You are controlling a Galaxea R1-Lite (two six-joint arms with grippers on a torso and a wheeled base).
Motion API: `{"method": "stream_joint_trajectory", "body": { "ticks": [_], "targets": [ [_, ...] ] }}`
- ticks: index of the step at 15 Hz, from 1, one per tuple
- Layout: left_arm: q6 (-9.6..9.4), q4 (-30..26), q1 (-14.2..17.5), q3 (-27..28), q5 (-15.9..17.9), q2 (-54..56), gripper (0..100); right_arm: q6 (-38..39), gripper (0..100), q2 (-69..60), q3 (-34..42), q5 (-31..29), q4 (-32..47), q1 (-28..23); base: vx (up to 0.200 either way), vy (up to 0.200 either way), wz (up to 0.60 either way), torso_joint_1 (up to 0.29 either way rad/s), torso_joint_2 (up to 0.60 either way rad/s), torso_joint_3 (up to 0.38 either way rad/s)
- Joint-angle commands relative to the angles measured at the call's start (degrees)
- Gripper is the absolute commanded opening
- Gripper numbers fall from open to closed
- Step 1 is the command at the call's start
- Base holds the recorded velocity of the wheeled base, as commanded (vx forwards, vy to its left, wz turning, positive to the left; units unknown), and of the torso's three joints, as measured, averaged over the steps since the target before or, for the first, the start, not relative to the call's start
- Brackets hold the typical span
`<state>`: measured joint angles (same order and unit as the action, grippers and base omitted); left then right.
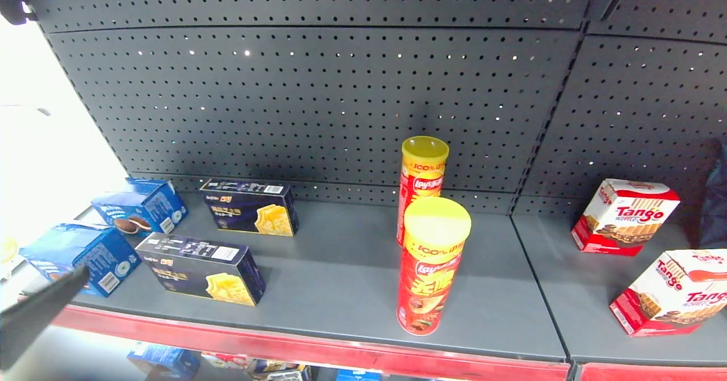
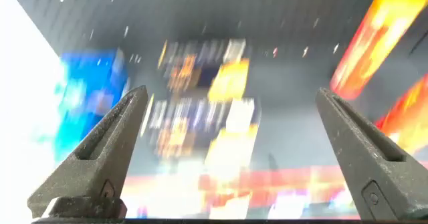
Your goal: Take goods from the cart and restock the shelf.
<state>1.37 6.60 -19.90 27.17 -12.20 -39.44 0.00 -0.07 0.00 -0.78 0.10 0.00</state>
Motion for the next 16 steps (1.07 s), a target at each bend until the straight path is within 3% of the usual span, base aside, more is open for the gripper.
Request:
{"method": "stream_joint_trajectory", "body": {
  "ticks": [1, 2, 4, 6, 9, 10, 11, 13, 16],
  "targets": [
    [1.1, -2.5, 6.2, -16.2, 1.0, 20.6, 100, 0.0, 100, 0.1, 0.0, 0.0, 0.0, 0.0, 0.0, 0.0, 0.0, 0.0, 0.0, 0.0],
    [1.1, -2.6, 7.1, -17.5, 1.6, 21.9, 100, 0.0, 100, 0.1, 0.0, 0.0, 0.0, 0.0, 0.0, 0.0, 0.0, 0.0, 0.0, 0.0],
    [1.1, -2.6, 11.9, -23.7, 6.8, 29.2, 100, 0.0, 100, 0.1, 0.0, 0.0, 0.0, 0.0, 0.0, 0.0, 0.0, 0.0, 0.0, 0.0],
    [1.1, -2.6, 14.3, -27.1, 8.1, 33.2, 100, 0.0, 100, 0.1, 0.0, 0.0, 0.0, 0.0, 0.0, 0.0, 0.0, 0.0, 0.0, 0.0],
    [1.54, -3.7, 15.2, -27.1, 7.8, 33.9, 100, 0.0, 100, 0.1, 0.0, 0.0, 0.0, 0.0, 0.0, 0.0, 0.0, 0.0, 0.0, 0.0],
    [1.54, -3.9, 16.9, -26.9, 8.6, 34.1, 100, 0.0, 100, 0.1, 0.0, 0.0, 0.0, 0.0, 0.0, 0.0, 0.0, 0.0, 0.0, 0.0],
    [1.54, -4.7, 20.8, -26.5, 13.0, 34.5, 100, 0.0, 100, 0.1, 0.0, 0.0, 0.0, 0.0, 0.0, 0.0, 0.0, 0.0, 0.0, 0.0],
    [1.18, -6.9, 22.4, -25.7, 16.6, 35.1, 100, 0.0, 100, 0.1, 0.0, 0.0, 0.0, 0.0, 0.0, 0.0, 0.0, 0.0, 0.0, 0.0],
    [-0.13, -8.1, 20.7, -25.2, 14.8, 37.3, 100, 0.0, 100, 0.1, 0.0, 0.0, 0.0, 0.0, 0.0, 0.0, 0.0, 0.0, 0.0, 0.0]
  ]
}}
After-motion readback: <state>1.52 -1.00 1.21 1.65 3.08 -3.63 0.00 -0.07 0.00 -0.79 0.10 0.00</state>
